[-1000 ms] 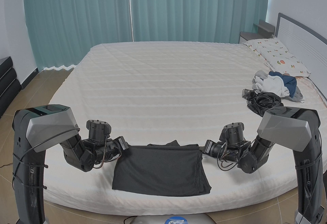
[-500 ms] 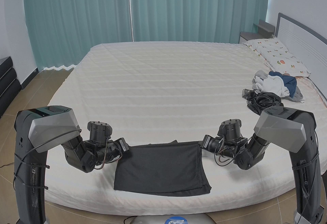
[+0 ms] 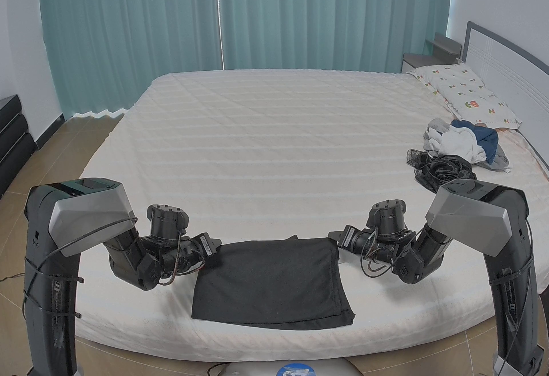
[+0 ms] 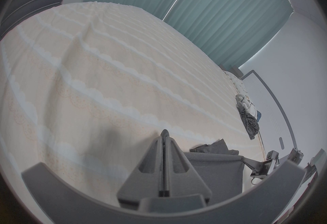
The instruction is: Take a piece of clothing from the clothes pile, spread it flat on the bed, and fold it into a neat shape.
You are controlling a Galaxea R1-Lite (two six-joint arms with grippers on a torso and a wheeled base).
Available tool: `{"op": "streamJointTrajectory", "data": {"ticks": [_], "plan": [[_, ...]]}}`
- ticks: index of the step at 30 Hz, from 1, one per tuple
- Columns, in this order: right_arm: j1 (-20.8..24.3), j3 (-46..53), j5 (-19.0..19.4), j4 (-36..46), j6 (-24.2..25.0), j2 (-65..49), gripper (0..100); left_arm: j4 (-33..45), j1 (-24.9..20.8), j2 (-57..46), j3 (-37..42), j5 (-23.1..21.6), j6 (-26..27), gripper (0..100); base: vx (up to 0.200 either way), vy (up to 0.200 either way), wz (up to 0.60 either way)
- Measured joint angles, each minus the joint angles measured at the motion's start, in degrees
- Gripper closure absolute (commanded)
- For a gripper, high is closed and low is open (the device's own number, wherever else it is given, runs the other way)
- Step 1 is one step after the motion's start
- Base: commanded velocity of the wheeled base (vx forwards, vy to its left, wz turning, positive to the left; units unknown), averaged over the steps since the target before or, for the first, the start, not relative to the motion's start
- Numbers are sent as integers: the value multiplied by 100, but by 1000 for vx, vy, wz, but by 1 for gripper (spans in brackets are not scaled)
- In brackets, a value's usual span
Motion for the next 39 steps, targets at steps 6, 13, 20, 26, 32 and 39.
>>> {"op": "streamJointTrajectory", "data": {"ticks": [6, 13, 20, 26, 32, 39], "plan": [[-10, 91, -46, -63, 23, -59, 0, -24, 0, 2, 21, 5, 1, 0, 0, 0, 0], [-35, 992, 48, -143, -7, -542, 0, -35, 83, -11, 29, 0, -251, 0, 0, 0, 0], [232, 2406, 212, -452, -79, -1189, 0, -57, 318, -83, -119, -88, -869, 0, 0, 0, 0], [701, 3126, 266, -996, -112, -1401, 0, -54, 497, -135, -251, -145, -1070, 0, 0, 0, 0], [1020, 3220, 277, -1040, -130, -1309, 0, -57, 550, -144, -293, -154, -1089, 0, 0, 0, 0], [1081, 3182, 316, -969, -174, -1248, 0, -76, 555, -144, -299, -148, -1089, 0, 0, 0, 0]]}}
